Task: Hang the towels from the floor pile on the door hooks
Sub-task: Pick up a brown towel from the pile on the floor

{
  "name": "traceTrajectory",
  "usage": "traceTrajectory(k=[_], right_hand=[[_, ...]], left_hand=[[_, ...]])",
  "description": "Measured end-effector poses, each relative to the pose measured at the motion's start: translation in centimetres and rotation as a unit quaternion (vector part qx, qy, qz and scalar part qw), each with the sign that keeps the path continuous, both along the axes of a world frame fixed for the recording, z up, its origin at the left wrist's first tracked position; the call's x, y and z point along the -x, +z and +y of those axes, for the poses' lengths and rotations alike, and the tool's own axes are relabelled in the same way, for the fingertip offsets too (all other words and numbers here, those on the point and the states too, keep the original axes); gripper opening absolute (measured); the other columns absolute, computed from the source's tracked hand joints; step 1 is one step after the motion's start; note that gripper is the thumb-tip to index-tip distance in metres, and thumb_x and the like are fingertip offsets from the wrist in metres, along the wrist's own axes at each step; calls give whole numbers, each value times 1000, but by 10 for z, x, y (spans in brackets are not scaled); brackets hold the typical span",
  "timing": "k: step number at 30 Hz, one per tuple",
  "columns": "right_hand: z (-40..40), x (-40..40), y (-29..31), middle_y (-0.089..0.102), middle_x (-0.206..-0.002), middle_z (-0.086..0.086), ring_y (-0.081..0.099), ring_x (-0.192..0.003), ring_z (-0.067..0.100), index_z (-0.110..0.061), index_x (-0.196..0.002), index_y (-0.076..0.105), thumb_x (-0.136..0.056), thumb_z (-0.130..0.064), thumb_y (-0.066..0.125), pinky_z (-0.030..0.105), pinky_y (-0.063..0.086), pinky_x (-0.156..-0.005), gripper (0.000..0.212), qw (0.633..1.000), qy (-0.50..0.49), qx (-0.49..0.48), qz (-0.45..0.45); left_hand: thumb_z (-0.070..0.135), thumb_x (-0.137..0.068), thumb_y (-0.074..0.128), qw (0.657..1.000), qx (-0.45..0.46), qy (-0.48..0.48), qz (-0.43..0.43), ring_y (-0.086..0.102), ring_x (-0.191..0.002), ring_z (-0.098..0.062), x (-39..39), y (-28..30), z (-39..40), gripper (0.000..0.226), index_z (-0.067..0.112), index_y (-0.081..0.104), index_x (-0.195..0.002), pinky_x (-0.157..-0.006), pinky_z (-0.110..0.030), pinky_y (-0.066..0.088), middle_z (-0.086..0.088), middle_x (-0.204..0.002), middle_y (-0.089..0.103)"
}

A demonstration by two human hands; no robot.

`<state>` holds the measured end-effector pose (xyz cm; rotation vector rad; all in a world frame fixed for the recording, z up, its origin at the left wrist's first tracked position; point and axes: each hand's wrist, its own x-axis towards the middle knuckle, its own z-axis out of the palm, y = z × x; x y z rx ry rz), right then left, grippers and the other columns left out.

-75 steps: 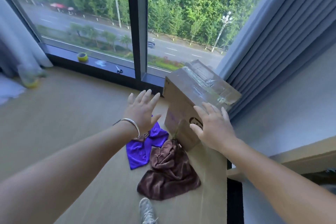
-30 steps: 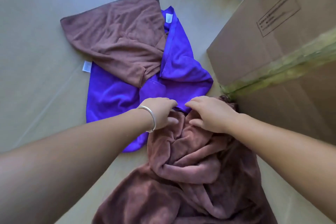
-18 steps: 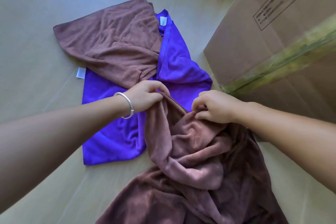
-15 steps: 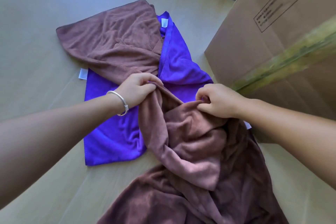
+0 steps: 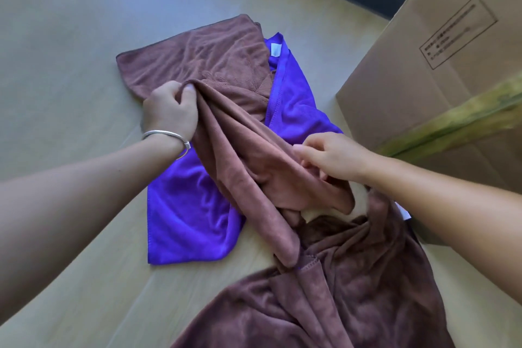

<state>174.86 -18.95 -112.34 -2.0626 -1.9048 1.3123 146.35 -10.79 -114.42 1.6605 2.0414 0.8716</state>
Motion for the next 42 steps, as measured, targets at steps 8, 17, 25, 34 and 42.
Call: traceTrajectory(k=[8,17,25,34,42], right_hand=[[-7,12,-10,57,-71,-7,55,-70,16,-25,-69,61,-65,-50,77,27,43,-57,30,989,80,4,-123],[-7,14,-6,64,-76,-13,58,-74,1,-28,-82,64,-79,-14,73,10,41,-70,17,977,-61,-169,110],[-14,13,-4,74,-90,-6,68,-88,10,-21,-94,75,-87,-17,68,24,51,-82,10,951,-153,-142,229],[-13,-10,-15,55,-53,-6,46,-50,9,-5,-75,69,-83,-37,70,25,37,-55,33,967,-239,-24,82],[-9,5,2,58,-66,-12,55,-68,6,-20,-70,61,-89,-48,51,21,41,-67,36,971,-112,-133,164]], left_hand=[[35,-84,42,975,154,106,119,58,-94,-39,58,-13,-8,28,17,63,-88,-75,-39,43,-16,-100,66],[16,-84,55,944,-25,-326,35,57,-108,-23,-2,4,-18,30,16,63,-113,-96,-34,43,-5,-114,64],[54,-70,73,845,226,-462,146,58,-104,-11,-60,5,-14,55,43,57,-121,-85,-26,43,14,-111,65],[-3,-84,62,898,237,-321,-186,43,-59,-11,-35,16,-7,20,13,50,-80,-54,-26,36,-5,-70,51],[-10,-82,57,856,277,-208,-384,59,-73,-26,-25,26,-2,42,19,64,-111,-58,-30,45,-13,-90,65]])
